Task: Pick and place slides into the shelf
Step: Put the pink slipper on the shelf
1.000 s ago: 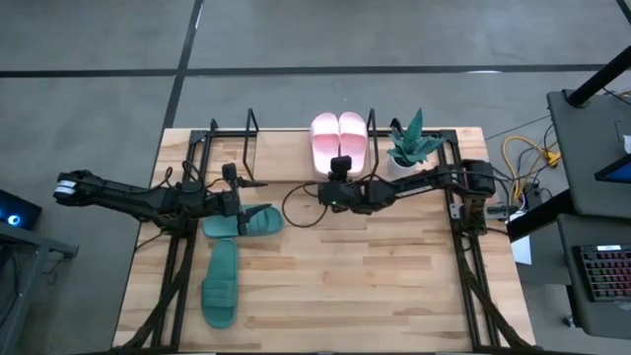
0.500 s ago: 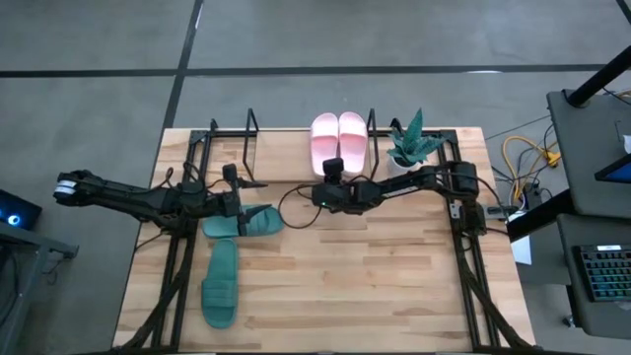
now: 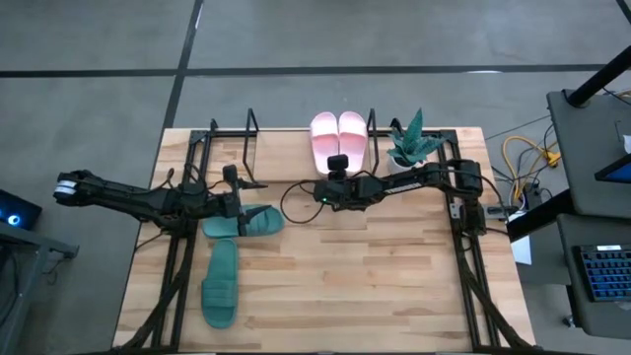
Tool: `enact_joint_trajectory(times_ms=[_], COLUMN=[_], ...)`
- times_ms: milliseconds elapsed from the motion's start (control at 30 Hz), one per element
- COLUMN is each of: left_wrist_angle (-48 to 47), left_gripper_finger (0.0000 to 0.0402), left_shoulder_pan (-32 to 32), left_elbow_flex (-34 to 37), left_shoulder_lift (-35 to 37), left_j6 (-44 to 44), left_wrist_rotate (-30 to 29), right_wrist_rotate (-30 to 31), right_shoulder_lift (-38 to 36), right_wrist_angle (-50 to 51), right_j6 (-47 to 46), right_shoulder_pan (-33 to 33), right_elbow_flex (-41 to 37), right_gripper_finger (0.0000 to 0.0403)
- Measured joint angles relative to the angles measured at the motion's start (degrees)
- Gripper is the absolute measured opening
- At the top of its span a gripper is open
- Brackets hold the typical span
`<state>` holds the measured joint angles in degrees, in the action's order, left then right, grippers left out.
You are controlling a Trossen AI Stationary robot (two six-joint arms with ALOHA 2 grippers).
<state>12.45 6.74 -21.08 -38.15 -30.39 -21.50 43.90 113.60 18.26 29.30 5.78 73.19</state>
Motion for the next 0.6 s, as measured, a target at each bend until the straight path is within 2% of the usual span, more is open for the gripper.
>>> enact_joint_trajectory(times_ms=[133,233,600], left_wrist_angle=[0.21,0.28,0.58], left_gripper_finger=[0.024,0.024,0.024], left_shoulder_pan=[0.0,0.0,0.0], left_elbow_flex=[0.0,0.0,0.0], left_shoulder_lift=[0.01,0.04,-0.08], left_j6=[0.0,0.0,0.0], left_wrist_rotate=[0.0,0.0,-0.02], right_wrist_rotate=[-1.73,-1.79,-2.14], right_shoulder_lift=[-0.02,-0.07,-0.75], right_wrist_angle=[0.04,1.35,5.91], right_j6=[-1.17,-1.28,-5.21], right_shoulder_pan=[0.29,0.27,-0.82], right_elbow_flex=[-0.02,-0.02,1.94], right_gripper_finger=[0.0035,0.0056,0.0195])
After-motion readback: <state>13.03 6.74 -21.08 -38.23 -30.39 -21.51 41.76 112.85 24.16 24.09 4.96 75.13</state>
